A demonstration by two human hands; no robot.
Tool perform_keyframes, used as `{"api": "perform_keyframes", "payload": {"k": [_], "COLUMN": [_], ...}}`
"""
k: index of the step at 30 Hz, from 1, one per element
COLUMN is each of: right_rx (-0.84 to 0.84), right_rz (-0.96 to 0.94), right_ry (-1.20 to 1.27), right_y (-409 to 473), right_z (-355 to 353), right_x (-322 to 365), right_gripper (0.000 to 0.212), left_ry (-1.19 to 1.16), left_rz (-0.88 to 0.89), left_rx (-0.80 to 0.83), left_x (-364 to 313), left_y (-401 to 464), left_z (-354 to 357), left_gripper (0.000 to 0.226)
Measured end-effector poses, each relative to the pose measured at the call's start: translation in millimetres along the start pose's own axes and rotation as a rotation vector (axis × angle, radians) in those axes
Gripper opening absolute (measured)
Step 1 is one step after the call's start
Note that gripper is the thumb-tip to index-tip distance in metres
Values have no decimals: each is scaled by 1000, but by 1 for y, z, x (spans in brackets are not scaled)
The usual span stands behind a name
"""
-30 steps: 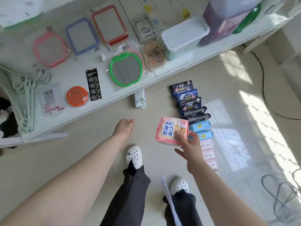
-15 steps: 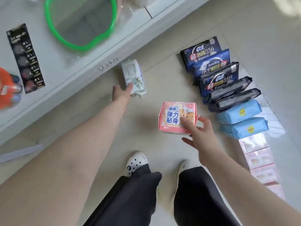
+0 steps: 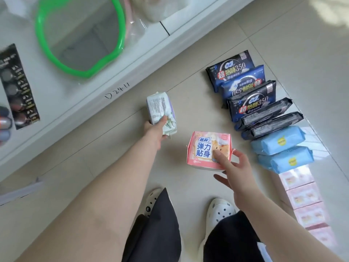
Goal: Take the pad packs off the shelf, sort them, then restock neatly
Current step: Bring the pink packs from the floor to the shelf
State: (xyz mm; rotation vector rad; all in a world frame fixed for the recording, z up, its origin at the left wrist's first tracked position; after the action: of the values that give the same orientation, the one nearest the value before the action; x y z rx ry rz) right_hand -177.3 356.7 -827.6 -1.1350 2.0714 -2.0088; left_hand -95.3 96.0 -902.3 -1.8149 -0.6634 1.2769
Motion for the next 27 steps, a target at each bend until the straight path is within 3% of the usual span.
{"api": "perform_keyframes", "payload": {"k": [8, 17, 24, 27], "right_rx": [-45, -46, 1, 42], "right_rz": [-28, -163, -369, -410], "right_ry": [32, 103, 62, 12], "right_y": [-137, -367, -501, -539], "right_z": [-39, -107, -143, -154], "right_x": [53, 167, 229, 236], "right_gripper": [53, 57, 29, 52], "left_ry": [-24, 12, -96, -131], "left_rz": [-88, -136, 81, 153], "left_rx": [42, 103, 186, 168], "left_x": [-18, -138, -218, -224], "left_y": [-163, -442, -601, -643], "left_z": [-38, -88, -95, -112], "left_gripper": [41, 44, 58, 70]}}
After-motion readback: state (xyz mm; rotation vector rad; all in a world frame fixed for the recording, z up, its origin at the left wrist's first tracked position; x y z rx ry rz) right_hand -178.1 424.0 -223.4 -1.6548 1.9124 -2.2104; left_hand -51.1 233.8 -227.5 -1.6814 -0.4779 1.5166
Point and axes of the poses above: each hand's wrist, its own y-axis towards the middle knuckle, its own z-axis out of the palm, x = y × z, the point moved 9 cm from there along y, towards the middle knuckle, and after that the axes turned 11 degrees about -y, right-handed, at the moved point
